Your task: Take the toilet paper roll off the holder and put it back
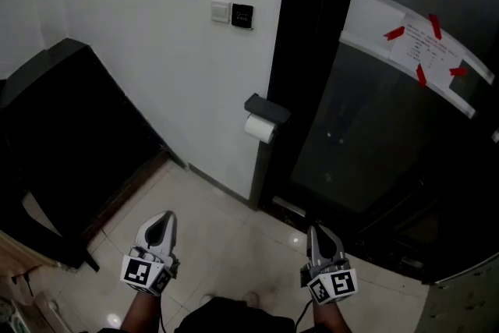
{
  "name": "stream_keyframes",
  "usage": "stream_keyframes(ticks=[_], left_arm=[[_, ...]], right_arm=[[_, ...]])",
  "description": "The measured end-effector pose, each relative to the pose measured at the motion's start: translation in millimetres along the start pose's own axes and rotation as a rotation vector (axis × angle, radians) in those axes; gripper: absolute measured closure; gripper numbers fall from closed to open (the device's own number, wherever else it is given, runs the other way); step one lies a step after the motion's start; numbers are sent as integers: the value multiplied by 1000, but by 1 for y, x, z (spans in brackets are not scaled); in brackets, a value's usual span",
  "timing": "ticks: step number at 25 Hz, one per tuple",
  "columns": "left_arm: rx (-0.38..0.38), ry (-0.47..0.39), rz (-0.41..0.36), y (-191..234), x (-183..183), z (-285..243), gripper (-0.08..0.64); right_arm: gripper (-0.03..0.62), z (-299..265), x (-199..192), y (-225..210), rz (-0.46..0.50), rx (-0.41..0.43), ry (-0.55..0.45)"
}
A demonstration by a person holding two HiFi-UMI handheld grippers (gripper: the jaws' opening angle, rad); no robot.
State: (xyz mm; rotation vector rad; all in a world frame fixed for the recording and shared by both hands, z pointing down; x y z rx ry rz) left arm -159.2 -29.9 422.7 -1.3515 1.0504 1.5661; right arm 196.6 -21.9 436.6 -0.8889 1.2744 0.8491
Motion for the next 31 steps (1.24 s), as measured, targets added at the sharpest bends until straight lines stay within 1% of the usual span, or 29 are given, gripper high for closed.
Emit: stream_keyframes(ticks=[3,9,14,19,24,28,31], left_arm=[[-1,13,19,9,-5,4,558],[-7,15,25,23,-16,2,558],[-9,25,39,26,-17,-4,558],[-41,29,29,27,-16,-15,558],[-62,30,-3,29,-20,-15,558],[-70,33,26,27,-16,-17,558],[-89,34,24,27,-13,-19,558]], right_arm=[[578,-6,-1,8,-5,-2,-2],[580,-21,-1,25,66,12,3],[580,-27,-3,25,59,22,16],[580,-36,1,28,67,32,7],[580,-37,-6,30,43,22,16],[580,-40,-12,30,-15,28,31],[580,-44,-11,31,-18,42,42]])
Point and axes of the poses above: the fingertips, and each gripper's own axes: z backward along the fingers, y to its left, x out of its top, the point moved 3 cm from there along z, backward along the fingers, and after that the axes turned 1 degree about x, right-handed, at the moved point
